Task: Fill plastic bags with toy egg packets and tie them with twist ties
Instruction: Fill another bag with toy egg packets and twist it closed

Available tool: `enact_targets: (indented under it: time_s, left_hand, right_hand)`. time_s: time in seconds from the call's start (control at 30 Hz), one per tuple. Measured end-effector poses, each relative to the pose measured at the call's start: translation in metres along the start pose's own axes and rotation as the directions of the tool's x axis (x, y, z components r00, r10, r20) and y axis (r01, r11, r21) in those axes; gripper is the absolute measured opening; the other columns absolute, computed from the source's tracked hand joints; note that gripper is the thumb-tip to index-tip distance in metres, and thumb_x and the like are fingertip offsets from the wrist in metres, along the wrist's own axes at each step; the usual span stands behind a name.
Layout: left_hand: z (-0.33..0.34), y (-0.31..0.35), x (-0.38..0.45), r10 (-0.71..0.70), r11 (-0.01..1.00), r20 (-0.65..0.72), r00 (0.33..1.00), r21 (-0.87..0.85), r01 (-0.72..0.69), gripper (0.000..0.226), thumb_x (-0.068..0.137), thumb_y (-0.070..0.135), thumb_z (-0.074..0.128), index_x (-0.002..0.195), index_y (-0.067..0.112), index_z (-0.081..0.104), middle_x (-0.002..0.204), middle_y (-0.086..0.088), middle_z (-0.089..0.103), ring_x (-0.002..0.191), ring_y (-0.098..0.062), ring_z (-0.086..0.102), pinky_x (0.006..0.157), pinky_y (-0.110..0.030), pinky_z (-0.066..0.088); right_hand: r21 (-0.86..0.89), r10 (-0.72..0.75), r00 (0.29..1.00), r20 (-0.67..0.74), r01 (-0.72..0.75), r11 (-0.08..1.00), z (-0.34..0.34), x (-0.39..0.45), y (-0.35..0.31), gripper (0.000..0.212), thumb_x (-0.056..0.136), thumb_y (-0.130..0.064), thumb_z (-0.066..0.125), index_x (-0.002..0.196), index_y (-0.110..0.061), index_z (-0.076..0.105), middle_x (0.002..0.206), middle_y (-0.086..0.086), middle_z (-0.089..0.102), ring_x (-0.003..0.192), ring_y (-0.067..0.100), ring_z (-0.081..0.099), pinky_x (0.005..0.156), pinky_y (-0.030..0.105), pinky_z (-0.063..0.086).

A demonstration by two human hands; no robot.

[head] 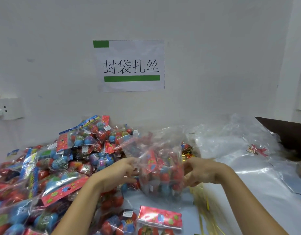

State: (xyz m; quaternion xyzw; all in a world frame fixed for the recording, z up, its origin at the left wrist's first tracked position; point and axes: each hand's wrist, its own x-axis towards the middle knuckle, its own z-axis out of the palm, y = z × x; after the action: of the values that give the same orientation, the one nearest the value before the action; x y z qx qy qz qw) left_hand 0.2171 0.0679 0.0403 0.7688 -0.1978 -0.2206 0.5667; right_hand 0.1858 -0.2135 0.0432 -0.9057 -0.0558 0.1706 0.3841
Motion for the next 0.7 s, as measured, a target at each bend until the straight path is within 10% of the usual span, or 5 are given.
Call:
enact_targets:
  time_s: [0.2, 0.37, 0.57, 0.7]
  left_hand:
    - [-0.003, -0.006, 0.000, 0.074, 0.932, -0.052, 0.996, 0.359, -0.051, 0.054, 0.084, 0.013, 0.079, 0.131, 0.029, 0.060, 0.118, 0.008, 0.072, 0.115, -0.014, 0.065, 0.107, -0.038, 0.047]
    - [0.005, -0.001, 0.000, 0.142, 0.922, -0.080, 0.987, 0.374, -0.102, 0.041, 0.081, 0.025, 0.082, 0.119, 0.032, 0.068, 0.115, 0.017, 0.072, 0.110, -0.002, 0.065, 0.100, -0.024, 0.047]
    - [0.007, -0.011, 0.006, 0.116, 0.979, -0.072, 0.991, 0.178, -0.102, 0.033, 0.098, 0.006, 0.058, 0.128, 0.020, 0.060, 0.125, -0.007, 0.068, 0.115, -0.020, 0.065, 0.100, -0.033, 0.053]
    - [0.006, -0.020, 0.013, 0.090, 0.986, -0.033, 0.995, 0.147, -0.084, 0.050, 0.084, 0.020, 0.075, 0.130, 0.022, 0.057, 0.126, -0.006, 0.067, 0.115, -0.018, 0.065, 0.104, -0.040, 0.050]
  right_hand:
    - [0.103, -0.103, 0.943, -0.315, 0.142, 0.984, 0.006, 0.012, 0.009, 0.004, 0.082, 0.000, 0.076, 0.080, 0.004, 0.075, 0.077, 0.014, 0.075, 0.067, 0.015, 0.071, 0.062, 0.022, 0.055]
    - [0.198, -0.095, 0.883, -0.460, 0.206, 0.958, 0.012, 0.017, 0.008, 0.022, 0.080, 0.003, 0.078, 0.062, -0.007, 0.071, 0.063, 0.012, 0.070, 0.055, 0.016, 0.067, 0.054, 0.022, 0.054]
    - [0.327, -0.115, 0.929, -0.351, 0.237, 0.915, 0.008, 0.009, 0.018, 0.023, 0.081, 0.008, 0.076, 0.063, -0.007, 0.073, 0.074, 0.017, 0.072, 0.074, 0.024, 0.072, 0.071, 0.030, 0.061]
    - [0.310, -0.051, 0.991, -0.124, 0.088, 0.947, 0.001, -0.002, 0.026, 0.013, 0.089, 0.006, 0.067, 0.090, -0.004, 0.075, 0.092, 0.015, 0.075, 0.089, 0.025, 0.075, 0.083, 0.035, 0.060]
